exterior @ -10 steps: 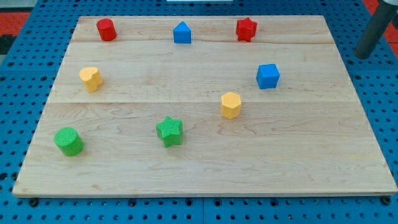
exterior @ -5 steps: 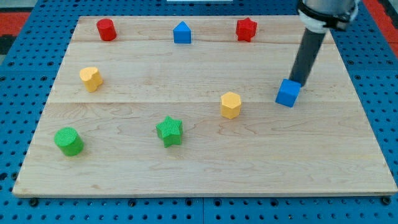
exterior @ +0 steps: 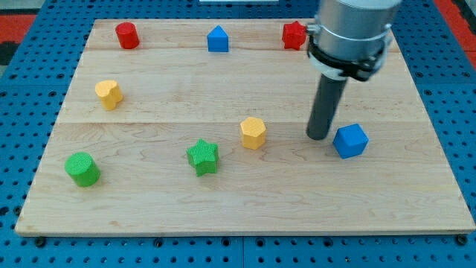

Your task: Push the blue cube towards the bottom right

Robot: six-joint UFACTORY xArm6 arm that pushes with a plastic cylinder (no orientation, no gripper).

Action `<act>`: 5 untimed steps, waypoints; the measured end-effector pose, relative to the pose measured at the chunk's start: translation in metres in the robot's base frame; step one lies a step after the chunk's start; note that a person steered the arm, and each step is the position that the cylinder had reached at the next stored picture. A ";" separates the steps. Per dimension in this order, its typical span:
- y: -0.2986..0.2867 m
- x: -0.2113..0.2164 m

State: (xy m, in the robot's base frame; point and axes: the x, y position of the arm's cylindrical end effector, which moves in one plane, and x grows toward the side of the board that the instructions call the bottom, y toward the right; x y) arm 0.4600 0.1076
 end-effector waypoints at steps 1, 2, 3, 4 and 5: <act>0.047 0.000; 0.077 0.016; 0.077 0.055; 0.059 0.050; -0.007 0.016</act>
